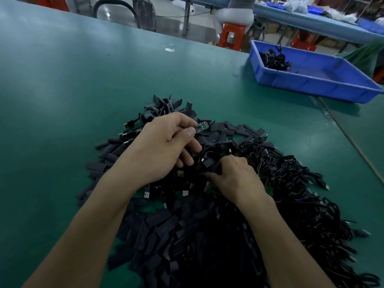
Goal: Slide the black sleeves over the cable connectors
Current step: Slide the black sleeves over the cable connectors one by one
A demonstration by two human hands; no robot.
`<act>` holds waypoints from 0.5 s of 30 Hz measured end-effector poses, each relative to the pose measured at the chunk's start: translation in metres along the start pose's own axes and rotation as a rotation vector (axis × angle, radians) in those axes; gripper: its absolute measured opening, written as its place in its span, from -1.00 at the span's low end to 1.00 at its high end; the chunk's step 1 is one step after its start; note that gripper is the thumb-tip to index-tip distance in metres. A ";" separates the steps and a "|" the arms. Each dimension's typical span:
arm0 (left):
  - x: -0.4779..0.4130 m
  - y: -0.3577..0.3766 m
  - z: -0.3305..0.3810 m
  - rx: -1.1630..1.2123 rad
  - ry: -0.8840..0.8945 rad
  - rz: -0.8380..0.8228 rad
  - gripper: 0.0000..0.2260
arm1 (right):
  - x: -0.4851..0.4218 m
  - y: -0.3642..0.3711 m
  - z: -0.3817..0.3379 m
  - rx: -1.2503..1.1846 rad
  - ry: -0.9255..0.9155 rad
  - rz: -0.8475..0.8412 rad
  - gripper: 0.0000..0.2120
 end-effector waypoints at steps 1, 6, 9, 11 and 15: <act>0.000 -0.001 -0.001 -0.011 -0.004 0.002 -0.83 | 0.000 0.003 -0.001 0.022 0.009 -0.020 -0.70; 0.000 -0.003 -0.003 -0.039 -0.009 0.017 -0.82 | 0.003 -0.005 -0.008 0.003 -0.040 0.095 -0.91; -0.001 0.000 -0.005 -0.083 -0.027 0.012 -0.86 | 0.007 -0.011 -0.008 -0.049 -0.073 0.150 -0.89; 0.000 0.001 -0.005 -0.093 -0.030 0.008 -0.87 | 0.009 -0.014 -0.006 -0.110 -0.108 0.169 -0.85; 0.000 0.000 -0.003 -0.083 -0.025 0.012 -0.86 | 0.011 -0.029 -0.005 -0.376 -0.229 0.185 -0.87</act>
Point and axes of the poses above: each hand's wrist, its own x-axis away from the middle knuckle, its own y-axis out of the palm, z = x × y, the point moved 10 cm from there along -x, towards the middle knuckle, and after that the axes turned 15 degrees about -x, right-handed, at the moved point
